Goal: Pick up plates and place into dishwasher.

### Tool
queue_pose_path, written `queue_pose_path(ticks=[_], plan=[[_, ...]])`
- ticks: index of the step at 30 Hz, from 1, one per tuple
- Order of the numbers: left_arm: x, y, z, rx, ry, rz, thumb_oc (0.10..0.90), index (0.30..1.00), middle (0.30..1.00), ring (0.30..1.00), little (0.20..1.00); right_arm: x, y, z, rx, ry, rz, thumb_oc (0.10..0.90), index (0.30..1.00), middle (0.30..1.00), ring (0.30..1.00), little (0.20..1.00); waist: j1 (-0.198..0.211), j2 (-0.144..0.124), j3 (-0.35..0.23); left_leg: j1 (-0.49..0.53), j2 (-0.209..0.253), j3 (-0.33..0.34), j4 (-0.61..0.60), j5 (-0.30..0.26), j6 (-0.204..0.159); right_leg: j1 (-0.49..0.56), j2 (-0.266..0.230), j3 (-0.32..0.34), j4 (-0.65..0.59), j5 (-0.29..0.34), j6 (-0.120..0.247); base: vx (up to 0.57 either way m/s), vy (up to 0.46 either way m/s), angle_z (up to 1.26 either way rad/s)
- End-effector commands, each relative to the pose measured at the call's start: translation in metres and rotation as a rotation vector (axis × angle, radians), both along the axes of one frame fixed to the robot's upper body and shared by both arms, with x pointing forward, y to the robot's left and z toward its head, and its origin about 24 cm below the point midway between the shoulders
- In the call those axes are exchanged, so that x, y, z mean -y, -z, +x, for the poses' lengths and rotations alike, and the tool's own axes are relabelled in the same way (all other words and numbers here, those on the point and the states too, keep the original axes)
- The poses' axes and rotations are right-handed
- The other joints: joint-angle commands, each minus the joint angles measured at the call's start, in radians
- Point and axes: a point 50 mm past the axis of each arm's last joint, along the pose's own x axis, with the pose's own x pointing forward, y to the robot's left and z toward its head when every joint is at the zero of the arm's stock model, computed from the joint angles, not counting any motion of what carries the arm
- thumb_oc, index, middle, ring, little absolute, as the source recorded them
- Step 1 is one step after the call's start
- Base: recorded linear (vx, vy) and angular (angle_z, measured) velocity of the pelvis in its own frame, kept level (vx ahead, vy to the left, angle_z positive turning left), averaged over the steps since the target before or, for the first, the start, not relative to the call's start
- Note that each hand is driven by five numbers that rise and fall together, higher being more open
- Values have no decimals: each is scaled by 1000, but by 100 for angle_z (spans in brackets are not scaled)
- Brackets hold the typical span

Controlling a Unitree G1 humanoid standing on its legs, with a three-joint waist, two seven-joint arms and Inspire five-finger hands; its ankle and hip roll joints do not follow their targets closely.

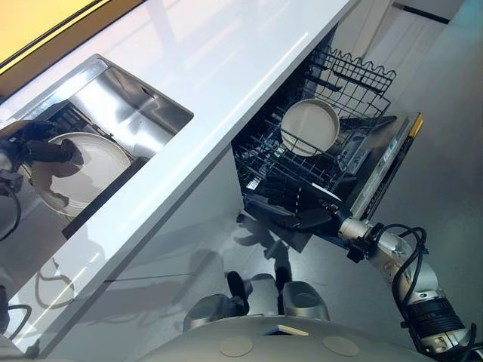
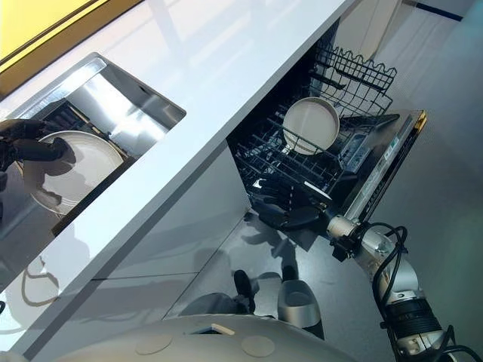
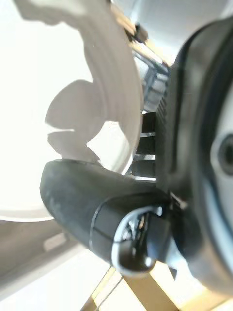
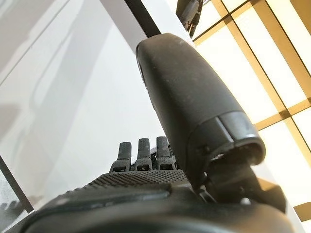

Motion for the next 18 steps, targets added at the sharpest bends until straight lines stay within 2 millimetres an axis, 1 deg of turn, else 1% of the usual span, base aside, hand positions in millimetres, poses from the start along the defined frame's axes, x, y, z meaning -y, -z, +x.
queue_pose_path(ticks=[1,2,3,5,6,7,8,9,11,12,13,14,15,16,17,18], plan=[[11,-23,7,111,94,26,100,300,300,300,200,-15,-40,12,224,-40,141,800,900,900,900,900,25,0,-64,-19,-74,-53,100,-158,16,-64,-44,-50,53,-4,127,-26,-148,2],[11,-31,7,178,77,57,100,300,300,300,200,-15,-39,12,228,-31,149,800,900,900,900,900,30,-2,-71,-17,-72,-57,96,-155,14,-54,-41,-56,44,-6,123,-19,-118,3],[11,-33,7,189,75,64,100,300,300,300,200,-15,-39,12,229,-29,150,800,900,900,900,900,31,-3,-72,-17,-72,-58,95,-154,13,-52,-41,-58,43,-6,123,-19,-122,6],[11,-46,8,281,55,95,100,300,300,300,200,-15,-41,14,257,-5,161,800,900,900,900,900,36,-5,-80,-13,-68,-62,89,-151,9,-41,-37,-65,35,-9,118,-11,-111,13],[11,-52,8,328,42,126,100,300,300,300,200,-13,-44,15,282,22,175,800,900,900,900,900,38,-6,-83,-9,-65,-65,84,-148,7,-35,-34,-69,30,-11,115,-13,-150,20],[13,-65,8,433,21,137,100,300,300,300,200,-8,-53,19,339,88,197,800,900,900,900,900,41,-8,-90,-6,-62,-70,76,-145,3,-26,-30,-74,22,-13,111,-9,-123,17],[14,-67,8,450,17,142,100,300,300,300,200,-7,-55,20,352,105,202,800,900,900,900,900,42,-9,-91,-4,-62,-71,74,-144,2,-24,-29,-75,21,-14,110,-10,-142,16],[17,-81,7,549,4,186,100,300,300,300,200,1,-71,26,443,209,224,800,900,900,900,900,45,-8,-100,2,-56,-74,62,-141,-3,-14,-23,-81,12,-18,104,-12,-120,19],[23,-94,5,651,-2,232,100,300,300,300,200,14,-97,31,638,360,169,800,900,900,900,900,49,-6,-109,9,-50,-82,50,-139,-4,-5,-16,-85,4,-24,95,-19,-114,18],[24,-97,4,669,-5,241,100,300,300,300,200,16,-102,31,673,387,159,800,900,900,900,900,49,-5,-111,10,-49,-83,48,-139,-5,-3,-14,-86,2,-25,94,-12,-47,12],[24,-97,3,669,-7,241,100,300,300,300,200,16,-102,31,674,387,158,800,900,900,900,900,48,-5,-111,10,-49,-83,48,-139,-5,-3,-14,-86,2,-25,94,-21,-75,9],[31,-109,1,754,-2,302,100,300,300,300,200,24,-122,31,805,492,131,800,900,900,900,900,52,-2,-118,18,-44,-91,35,-134,-8,7,-6,-89,-4,-32,84,-28,-118,8],[38,-117,-1,814,7,347,100,300,300,300,200,28,-135,29,900,544,125,800,900,900,900,900,55,-1,-126,20,-41,-94,29,-133,-10,12,0,-90,-9,-36,78,-30,-137,2],[41,-120,-2,841,10,367,100,300,300,300,200,29,-141,28,932,555,126,800,900,900,900,900,56,-1,-127,23,-40,-97,25,-132,-11,16,3,-90,-11,-38,75,-22,-135,6],[50,-127,-4,897,32,401,100,300,300,300,200,30,-155,26,1016,572,138,800,900,900,900,900,61,-1,-132,28,-36,-105,19,-129,-15,25,10,-92,-14,-43,68,-18,-113,9],[55,-130,-5,928,40,429,100,300,300,300,200,29,-162,24,1066,577,136,800,900,900,900,900,63,0,-134,30,-35,-108,18,-129,-17,29,12,-94,-15,-45,65,-22,-136,14]])
